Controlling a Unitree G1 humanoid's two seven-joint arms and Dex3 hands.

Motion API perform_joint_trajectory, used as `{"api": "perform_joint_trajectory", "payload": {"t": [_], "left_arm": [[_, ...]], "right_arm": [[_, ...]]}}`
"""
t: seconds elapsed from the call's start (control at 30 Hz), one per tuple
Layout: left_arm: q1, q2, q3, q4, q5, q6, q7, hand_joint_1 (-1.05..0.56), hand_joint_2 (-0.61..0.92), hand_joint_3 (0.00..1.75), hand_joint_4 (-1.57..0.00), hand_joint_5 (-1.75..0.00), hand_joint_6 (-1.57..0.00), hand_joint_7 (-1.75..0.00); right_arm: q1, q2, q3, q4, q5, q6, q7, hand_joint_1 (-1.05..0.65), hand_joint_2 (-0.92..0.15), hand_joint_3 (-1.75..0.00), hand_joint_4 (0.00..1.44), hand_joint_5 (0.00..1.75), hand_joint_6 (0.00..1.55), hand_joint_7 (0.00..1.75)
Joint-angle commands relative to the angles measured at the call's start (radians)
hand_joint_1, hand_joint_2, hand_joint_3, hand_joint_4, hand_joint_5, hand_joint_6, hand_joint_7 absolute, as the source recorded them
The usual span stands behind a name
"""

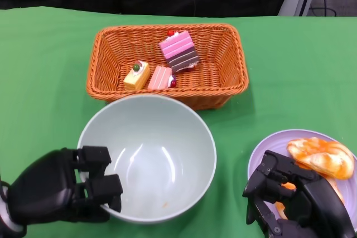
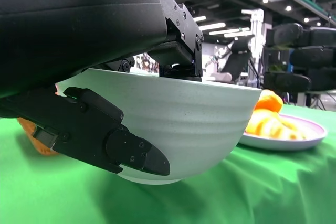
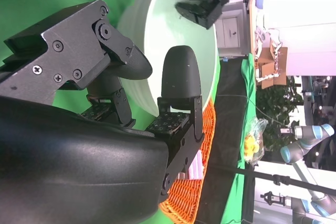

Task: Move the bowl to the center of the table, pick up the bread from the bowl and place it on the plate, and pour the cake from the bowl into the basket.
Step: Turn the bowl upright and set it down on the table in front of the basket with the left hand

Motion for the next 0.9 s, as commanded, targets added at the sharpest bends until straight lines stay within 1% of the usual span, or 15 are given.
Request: {"api": "perform_joint_trajectory", "payload": {"t": [0.03, 0.1, 0.2, 0.33, 0.4, 0.5, 0.63, 0.8, 0.83, 0.9], "left_arm": [[0.007, 0.03, -0.013, 0.015, -0.011, 0.006, -0.013, -0.15, 0.86, 0.08, -0.69, -1.75, -0.58, -1.58], [0.005, 0.024, -0.02, 0.032, -0.013, 0.011, -0.026, -0.15, 0.86, 0.06, -0.69, -1.75, -0.53, -1.64], [-0.003, 0.011, -0.027, 0.064, -0.021, 0.007, -0.055, -0.15, 0.87, 0.05, -0.69, -1.75, -0.5, -1.69], [-0.025, -0.031, -0.033, 0.13, -0.033, 0.019, -0.088, -0.16, 0.89, 0.05, -0.7, -1.75, -0.48, -1.73], [-0.037, -0.049, -0.038, 0.155, -0.038, 0.02, -0.1, -0.16, 0.9, 0.05, -0.69, -1.75, -0.48, -1.71], [-0.054, -0.083, -0.044, 0.192, -0.056, 0.022, -0.146, -0.18, 0.91, 0.05, -0.68, -1.75, -0.49, -1.66], [-0.069, -0.117, -0.048, 0.22, -0.076, 0.029, -0.203, -0.26, 0.92, 0.11, -0.64, -1.75, -0.46, -1.62], [-0.076, -0.149, -0.028, 0.232, -0.152, 0.006, -0.308, -0.23, 0.92, 0.11, -0.6, -1.75, -0.47, -1.55], [-0.075, -0.155, -0.025, 0.229, -0.164, 0.006, -0.32, -0.24, 0.92, 0.11, -0.6, -1.75, -0.51, -1.48], [-0.073, -0.16, -0.02, 0.223, -0.187, 0.004, -0.345, -0.24, 0.92, 0.11, -0.62, -1.68, -0.6, -1.28]], "right_arm": [[0.009, -0.006, -0.002, -0.011, 0.013, 0.003, 0.0, -0.05, -0.55, -1.2, 0.66, 1.75, 0.6, 1.5], [0.009, -0.006, -0.001, -0.012, 0.015, 0.005, 0.001, -0.06, -0.55, -1.19, 0.66, 1.75, 0.6, 1.5], [0.009, -0.006, -0.001, -0.012, 0.011, 0.002, -0.001, -0.07, -0.55, -1.19, 0.66, 1.74, 0.6, 1.5], [0.008, -0.006, -0.002, -0.009, 0.011, -0.003, 0.0, -0.06, -0.56, -1.19, 0.66, 1.74, 0.6, 1.5], [0.008, -0.005, -0.002, -0.009, 0.011, -0.002, 0.0, -0.06, -0.56, -1.19, 0.67, 1.73, 0.6, 1.5], [0.007, -0.004, -0.001, -0.008, 0.013, -0.004, 0.0, -0.05, -0.56, -1.19, 0.67, 1.73, 0.61, 1.5], [0.009, -0.001, 0.001, -0.006, 0.009, -0.008, -0.002, -0.06, -0.55, -1.19, 0.67, 1.73, 0.61, 1.5], [0.009, -0.001, 0.004, -0.003, -0.009, -0.016, -0.01, -0.07, -0.54, -1.18, 0.67, 1.73, 0.62, 1.5], [0.01, 0.0, 0.006, -0.004, -0.015, -0.017, -0.015, -0.07, -0.54, -1.19, 0.67, 1.73, 0.62, 1.5], [0.013, 0.001, 0.01, -0.008, -0.017, -0.012, -0.018, -0.05, -0.53, -1.21, 0.66, 1.74, 0.61, 1.51]]}}
